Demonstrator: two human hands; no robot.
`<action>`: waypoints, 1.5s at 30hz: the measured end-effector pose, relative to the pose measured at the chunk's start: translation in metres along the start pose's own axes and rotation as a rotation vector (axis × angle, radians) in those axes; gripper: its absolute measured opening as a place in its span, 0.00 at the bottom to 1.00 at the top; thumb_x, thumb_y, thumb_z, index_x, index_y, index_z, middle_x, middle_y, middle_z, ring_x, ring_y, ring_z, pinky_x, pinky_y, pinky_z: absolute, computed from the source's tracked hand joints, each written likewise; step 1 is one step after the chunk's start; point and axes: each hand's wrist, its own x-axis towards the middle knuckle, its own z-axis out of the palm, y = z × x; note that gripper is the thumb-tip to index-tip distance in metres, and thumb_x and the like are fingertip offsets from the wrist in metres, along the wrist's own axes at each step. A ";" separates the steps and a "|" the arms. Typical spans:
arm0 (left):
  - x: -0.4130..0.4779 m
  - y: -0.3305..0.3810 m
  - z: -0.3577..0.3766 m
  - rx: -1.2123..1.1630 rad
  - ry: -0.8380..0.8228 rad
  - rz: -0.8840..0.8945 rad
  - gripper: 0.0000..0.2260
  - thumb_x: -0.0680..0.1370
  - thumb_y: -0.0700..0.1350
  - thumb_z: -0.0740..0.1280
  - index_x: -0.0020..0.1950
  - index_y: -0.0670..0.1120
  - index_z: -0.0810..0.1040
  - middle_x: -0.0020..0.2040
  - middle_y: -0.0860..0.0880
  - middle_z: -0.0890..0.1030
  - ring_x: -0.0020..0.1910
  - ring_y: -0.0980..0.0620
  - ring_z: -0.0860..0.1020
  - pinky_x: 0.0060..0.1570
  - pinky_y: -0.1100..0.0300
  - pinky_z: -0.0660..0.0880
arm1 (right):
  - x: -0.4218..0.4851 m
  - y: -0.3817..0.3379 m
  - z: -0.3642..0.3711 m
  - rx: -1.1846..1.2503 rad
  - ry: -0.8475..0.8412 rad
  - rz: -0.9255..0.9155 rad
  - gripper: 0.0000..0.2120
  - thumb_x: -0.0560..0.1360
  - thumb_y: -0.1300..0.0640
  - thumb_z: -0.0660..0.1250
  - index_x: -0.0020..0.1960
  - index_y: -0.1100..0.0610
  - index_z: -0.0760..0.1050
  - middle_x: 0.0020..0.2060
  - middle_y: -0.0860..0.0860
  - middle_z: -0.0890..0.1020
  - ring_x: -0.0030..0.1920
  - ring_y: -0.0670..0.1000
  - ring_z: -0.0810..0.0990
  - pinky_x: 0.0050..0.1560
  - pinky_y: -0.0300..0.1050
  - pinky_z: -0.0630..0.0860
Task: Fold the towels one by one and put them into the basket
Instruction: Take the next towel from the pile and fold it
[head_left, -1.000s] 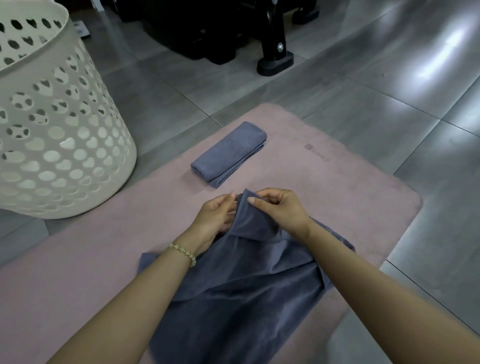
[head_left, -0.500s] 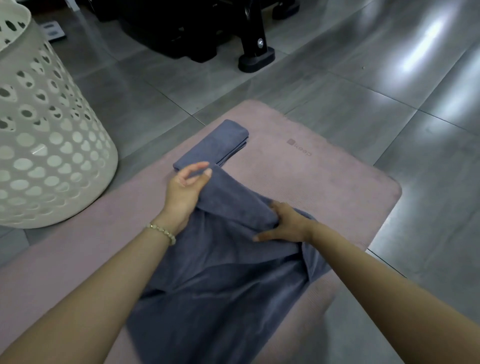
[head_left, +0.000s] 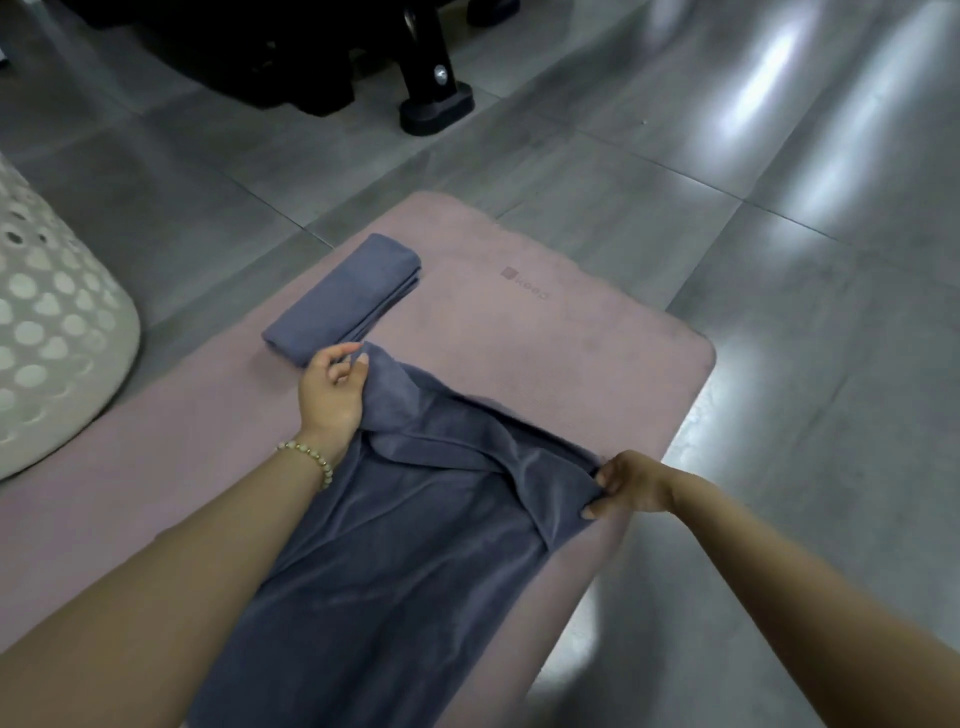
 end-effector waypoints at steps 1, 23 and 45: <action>-0.002 -0.001 0.003 0.009 -0.014 0.011 0.09 0.78 0.38 0.65 0.57 0.36 0.76 0.29 0.51 0.68 0.27 0.67 0.71 0.40 0.78 0.68 | -0.001 0.005 0.000 0.018 0.003 0.000 0.18 0.65 0.57 0.77 0.26 0.53 0.69 0.26 0.47 0.68 0.29 0.45 0.65 0.33 0.36 0.65; 0.005 -0.012 -0.018 0.409 -0.137 0.152 0.23 0.76 0.48 0.68 0.27 0.45 0.61 0.23 0.50 0.64 0.23 0.57 0.63 0.28 0.60 0.62 | 0.010 0.012 0.011 0.480 0.208 -0.203 0.08 0.70 0.58 0.74 0.37 0.59 0.77 0.33 0.52 0.77 0.36 0.47 0.75 0.42 0.38 0.73; -0.090 0.231 -0.394 0.105 0.490 0.322 0.21 0.81 0.48 0.60 0.30 0.43 0.63 0.29 0.47 0.63 0.29 0.51 0.62 0.23 0.66 0.58 | -0.248 -0.273 -0.023 0.306 0.411 -0.874 0.07 0.71 0.66 0.72 0.35 0.64 0.78 0.26 0.48 0.79 0.30 0.42 0.75 0.34 0.30 0.72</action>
